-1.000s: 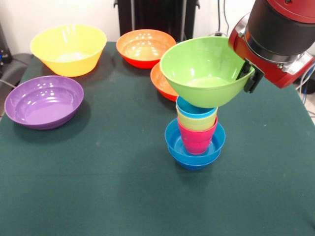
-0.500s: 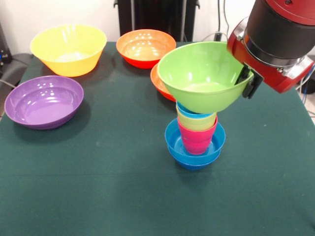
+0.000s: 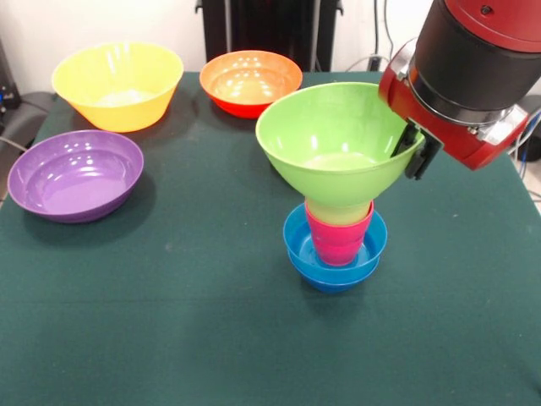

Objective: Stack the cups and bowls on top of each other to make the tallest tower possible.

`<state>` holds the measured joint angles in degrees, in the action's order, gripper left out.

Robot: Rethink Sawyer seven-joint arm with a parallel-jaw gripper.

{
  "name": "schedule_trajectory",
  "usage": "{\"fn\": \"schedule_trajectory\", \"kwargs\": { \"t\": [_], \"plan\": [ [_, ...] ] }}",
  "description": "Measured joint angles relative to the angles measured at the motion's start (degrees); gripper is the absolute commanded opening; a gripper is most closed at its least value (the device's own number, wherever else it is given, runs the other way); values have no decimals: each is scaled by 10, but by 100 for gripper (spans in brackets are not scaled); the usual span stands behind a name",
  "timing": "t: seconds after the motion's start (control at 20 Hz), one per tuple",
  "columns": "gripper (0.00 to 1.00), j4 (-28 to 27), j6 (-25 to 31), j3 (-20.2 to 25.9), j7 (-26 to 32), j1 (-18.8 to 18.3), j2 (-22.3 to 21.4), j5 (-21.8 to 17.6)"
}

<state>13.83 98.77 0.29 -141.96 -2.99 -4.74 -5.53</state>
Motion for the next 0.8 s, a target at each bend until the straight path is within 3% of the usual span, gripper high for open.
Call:
{"fn": "schedule_trajectory", "kwargs": {
  "t": [0.8],
  "plan": [
    [0, -17, 11, -29, 34, 0, 14, 0]
  ]
}}
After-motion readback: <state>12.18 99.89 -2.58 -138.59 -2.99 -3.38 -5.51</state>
